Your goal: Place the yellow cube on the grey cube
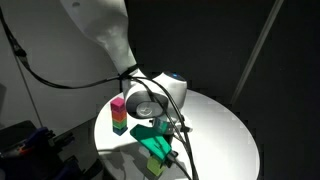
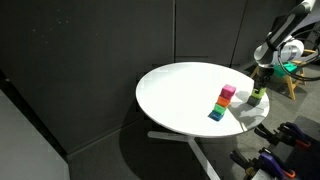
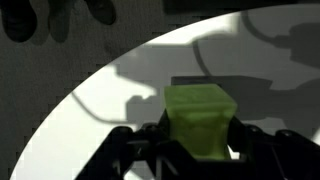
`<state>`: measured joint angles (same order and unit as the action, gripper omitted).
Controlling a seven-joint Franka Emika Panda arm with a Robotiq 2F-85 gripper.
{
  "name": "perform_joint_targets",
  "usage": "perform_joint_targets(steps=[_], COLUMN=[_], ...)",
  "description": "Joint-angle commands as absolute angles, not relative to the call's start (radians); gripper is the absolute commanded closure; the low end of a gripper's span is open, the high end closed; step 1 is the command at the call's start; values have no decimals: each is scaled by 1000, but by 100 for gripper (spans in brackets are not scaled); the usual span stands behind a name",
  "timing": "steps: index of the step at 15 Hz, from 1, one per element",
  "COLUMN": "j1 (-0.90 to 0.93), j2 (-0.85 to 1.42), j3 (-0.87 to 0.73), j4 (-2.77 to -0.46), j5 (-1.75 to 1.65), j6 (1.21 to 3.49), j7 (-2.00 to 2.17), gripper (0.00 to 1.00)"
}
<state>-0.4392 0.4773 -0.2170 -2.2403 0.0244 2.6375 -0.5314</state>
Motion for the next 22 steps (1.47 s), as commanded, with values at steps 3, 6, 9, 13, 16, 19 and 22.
perform_joint_targets(steps=[3, 6, 9, 13, 16, 19, 22], j1=[-443, -442, -441, -440, -442, -449, -459], j2=[485, 487, 490, 491, 483, 463, 434], j3=[-216, -217, -219, -221, -218, -209, -196], j4=[-2236, -2237, -2237, -2234, -2232, -2235, -2245], j5=[-22, -32, -40, -40, -31, -15, 2], j6=[2666, 2672, 2673, 2666, 2650, 2630, 2625], j7=[-492, -485, -475, -457, -447, -440, -447], gripper=[75, 75, 75, 9, 0, 0, 0])
